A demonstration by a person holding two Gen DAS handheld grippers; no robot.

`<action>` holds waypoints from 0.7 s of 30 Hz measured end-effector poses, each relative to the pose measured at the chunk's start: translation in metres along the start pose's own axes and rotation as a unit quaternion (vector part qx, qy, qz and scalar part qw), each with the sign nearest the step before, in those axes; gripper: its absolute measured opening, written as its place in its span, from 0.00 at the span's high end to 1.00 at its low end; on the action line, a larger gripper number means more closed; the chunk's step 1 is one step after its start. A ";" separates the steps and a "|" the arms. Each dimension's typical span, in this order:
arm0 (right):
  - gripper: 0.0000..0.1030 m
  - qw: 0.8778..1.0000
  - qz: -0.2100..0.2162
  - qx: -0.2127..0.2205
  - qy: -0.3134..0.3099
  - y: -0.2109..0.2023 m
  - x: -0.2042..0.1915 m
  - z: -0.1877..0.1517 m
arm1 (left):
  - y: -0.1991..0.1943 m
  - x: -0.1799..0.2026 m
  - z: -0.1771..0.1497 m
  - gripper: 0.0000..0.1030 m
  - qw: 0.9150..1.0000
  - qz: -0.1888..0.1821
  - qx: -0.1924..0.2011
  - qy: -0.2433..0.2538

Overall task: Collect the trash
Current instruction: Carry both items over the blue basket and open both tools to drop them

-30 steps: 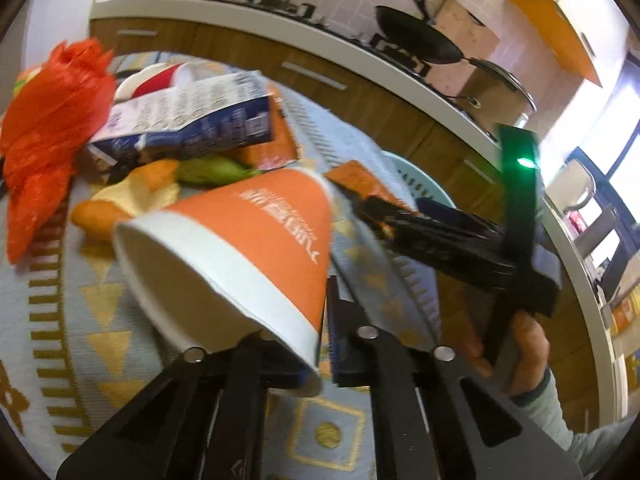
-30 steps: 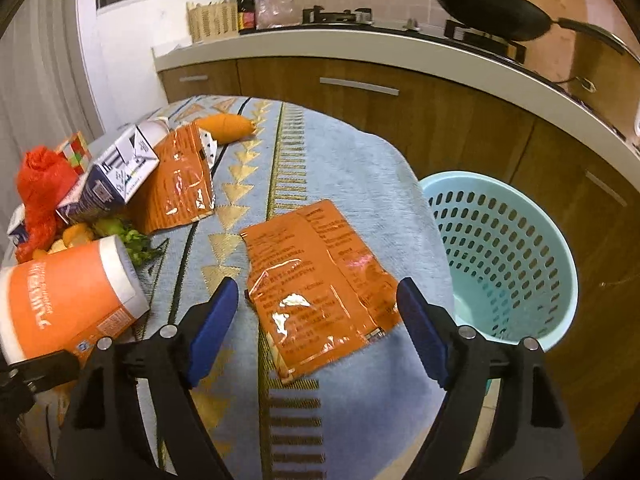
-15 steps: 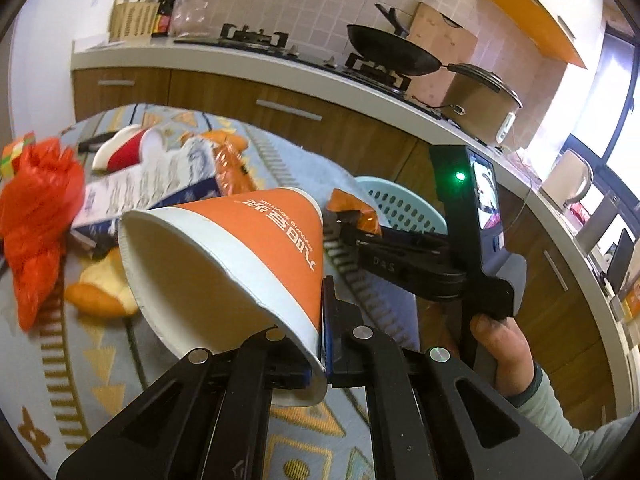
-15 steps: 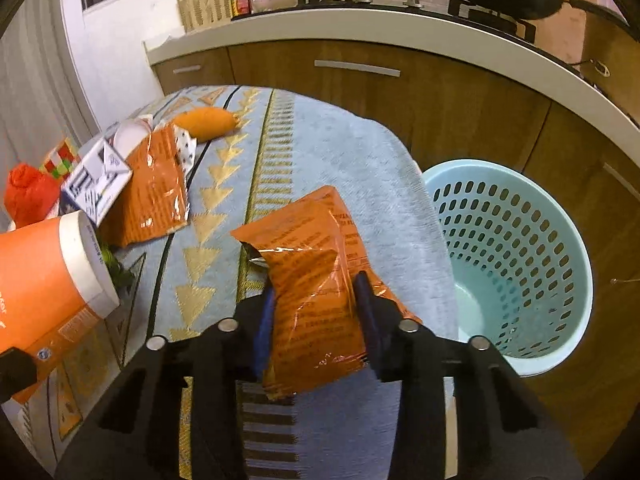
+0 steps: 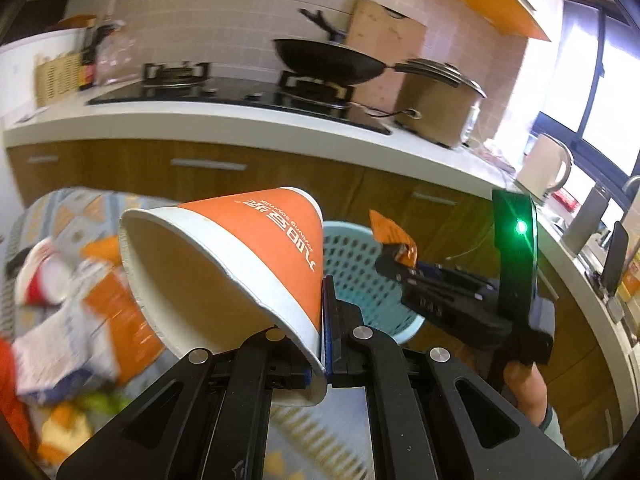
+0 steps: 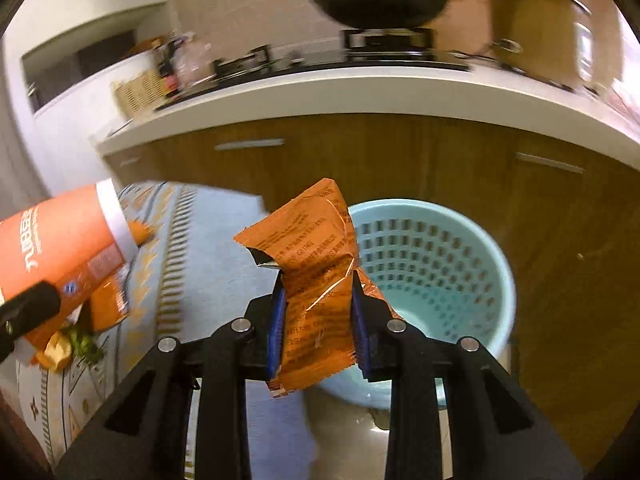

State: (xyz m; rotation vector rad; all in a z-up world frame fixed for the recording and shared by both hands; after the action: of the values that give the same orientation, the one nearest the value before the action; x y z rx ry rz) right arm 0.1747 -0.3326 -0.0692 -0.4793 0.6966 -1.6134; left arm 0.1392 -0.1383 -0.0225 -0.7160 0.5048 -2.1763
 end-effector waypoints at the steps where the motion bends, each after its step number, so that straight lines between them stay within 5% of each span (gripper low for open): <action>1: 0.75 1.000 -0.005 -0.006 0.012 0.004 0.011 0.000 | 0.011 0.004 0.004 0.98 1.000 -0.014 -0.006 0.003; 6: 0.75 0.998 -0.014 -0.047 0.044 0.028 0.048 -0.006 | 0.067 0.013 0.014 0.98 0.996 -0.076 -0.049 -0.014; 11: 0.74 0.994 -0.022 -0.097 0.045 0.057 0.060 -0.023 | 0.117 0.015 0.005 0.98 0.994 -0.066 -0.088 -0.012; 21: 0.66 0.991 -0.017 -0.118 0.056 0.073 0.072 -0.031 | 0.164 0.005 -0.011 0.97 0.987 -0.062 -0.147 -0.018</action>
State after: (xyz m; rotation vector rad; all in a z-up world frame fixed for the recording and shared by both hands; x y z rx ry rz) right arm 0.1963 -0.4026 -0.1474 -0.5785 0.9751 -1.6069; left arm 0.2197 -0.2426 -0.1204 -0.9658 0.7922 -2.2242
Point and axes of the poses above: each gripper's, at about its wrist camera, not at the fingertips, and y roughly the way its jaws point, x to its right, z to its top, the point moved 3 cm from there along y, roughly the way its jaws point, and after that the axes turned 7 degrees about -z, right-handed, at the moved point
